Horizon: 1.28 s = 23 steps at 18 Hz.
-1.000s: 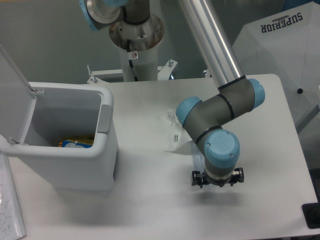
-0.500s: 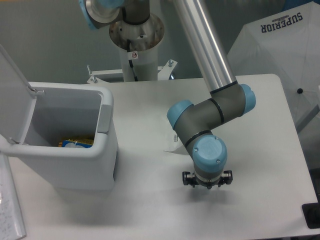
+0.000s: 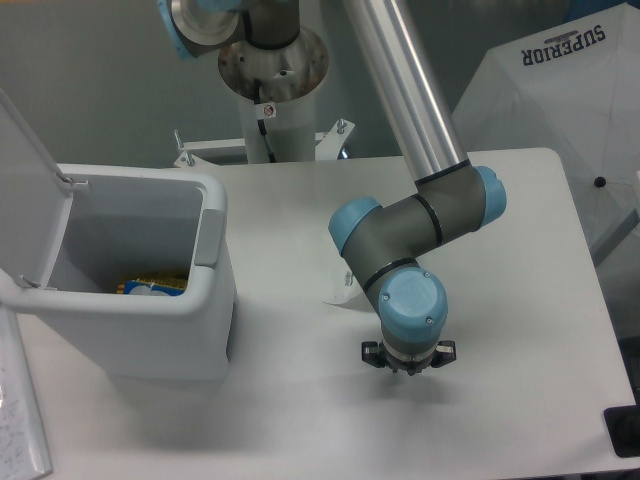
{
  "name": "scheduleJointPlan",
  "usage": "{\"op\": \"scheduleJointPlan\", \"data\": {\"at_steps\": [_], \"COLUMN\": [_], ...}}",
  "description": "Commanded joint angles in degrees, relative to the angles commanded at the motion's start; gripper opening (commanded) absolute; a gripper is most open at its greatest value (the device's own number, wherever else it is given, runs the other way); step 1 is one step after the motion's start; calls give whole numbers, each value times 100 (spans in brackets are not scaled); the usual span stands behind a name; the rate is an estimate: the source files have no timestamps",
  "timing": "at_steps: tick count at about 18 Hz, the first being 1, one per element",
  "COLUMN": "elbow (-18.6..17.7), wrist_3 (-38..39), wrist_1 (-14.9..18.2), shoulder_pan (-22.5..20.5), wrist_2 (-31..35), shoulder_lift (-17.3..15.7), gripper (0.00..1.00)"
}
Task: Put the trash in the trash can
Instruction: 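Lower the gripper down onto the clear plastic water bottle, then close the gripper on the bottle and lift it off the table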
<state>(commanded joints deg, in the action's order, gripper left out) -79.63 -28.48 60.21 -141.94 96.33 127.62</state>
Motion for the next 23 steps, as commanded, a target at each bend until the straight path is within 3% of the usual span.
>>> {"op": "scheduleJointPlan", "data": {"at_steps": [5,10,15,23], "elbow": [175,273,316,676], "wrist_3": [26,-131,-185,-150], "wrist_1": [-166,-220,-229,-255], "shoulder_pan": [-281,-913,-1125,-1055], "wrist_2": [-446,-2361,-3952,-5219], "shoulder_lift": [-377,-1185,-1661,-1960], "gripper": [6,3,1,1]}}
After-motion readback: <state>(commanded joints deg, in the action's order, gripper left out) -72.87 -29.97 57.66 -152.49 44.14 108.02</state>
